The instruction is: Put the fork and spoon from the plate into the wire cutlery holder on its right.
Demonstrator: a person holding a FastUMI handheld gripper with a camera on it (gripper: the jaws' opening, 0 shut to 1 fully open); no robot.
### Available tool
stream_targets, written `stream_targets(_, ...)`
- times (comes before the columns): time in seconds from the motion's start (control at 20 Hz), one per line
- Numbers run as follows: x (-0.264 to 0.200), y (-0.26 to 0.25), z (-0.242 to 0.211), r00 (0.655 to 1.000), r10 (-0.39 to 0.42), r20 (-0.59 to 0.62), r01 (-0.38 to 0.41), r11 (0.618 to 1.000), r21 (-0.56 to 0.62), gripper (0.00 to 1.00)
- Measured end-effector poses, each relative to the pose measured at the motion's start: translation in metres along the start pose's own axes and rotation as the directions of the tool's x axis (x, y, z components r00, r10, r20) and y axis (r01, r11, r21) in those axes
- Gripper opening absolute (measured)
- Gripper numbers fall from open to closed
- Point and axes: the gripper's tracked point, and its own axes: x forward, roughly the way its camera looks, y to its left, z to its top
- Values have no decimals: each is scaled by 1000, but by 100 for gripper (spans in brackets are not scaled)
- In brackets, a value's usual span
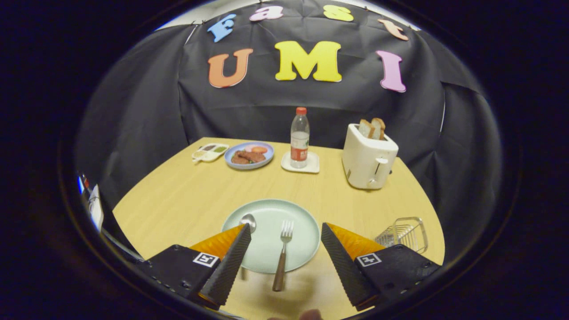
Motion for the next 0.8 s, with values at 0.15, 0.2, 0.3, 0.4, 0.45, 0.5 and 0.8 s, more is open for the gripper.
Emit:
stream_targets(0.15, 23, 6, -24, 998, 4, -69, -5, 1000, -3, 96)
stream_targets(0.2, 30, 9, -31, 996, 9, -92, -10, 1000, -7, 96)
stream_targets(0.3, 43, 13, -44, 991, 16, -134, -19, 1000, -22, 95)
stream_targets(0.4, 52, 15, -55, 985, 17, -174, -24, 999, -37, 83)
stream_targets(0.45, 56, 16, -61, 981, 17, -192, -25, 999, -39, 80)
stream_targets(0.5, 59, 15, -64, 978, 13, -209, -22, 999, -39, 74)
stream_targets(0.8, 65, 14, -74, 964, 0, -265, -7, 1000, -28, 53)
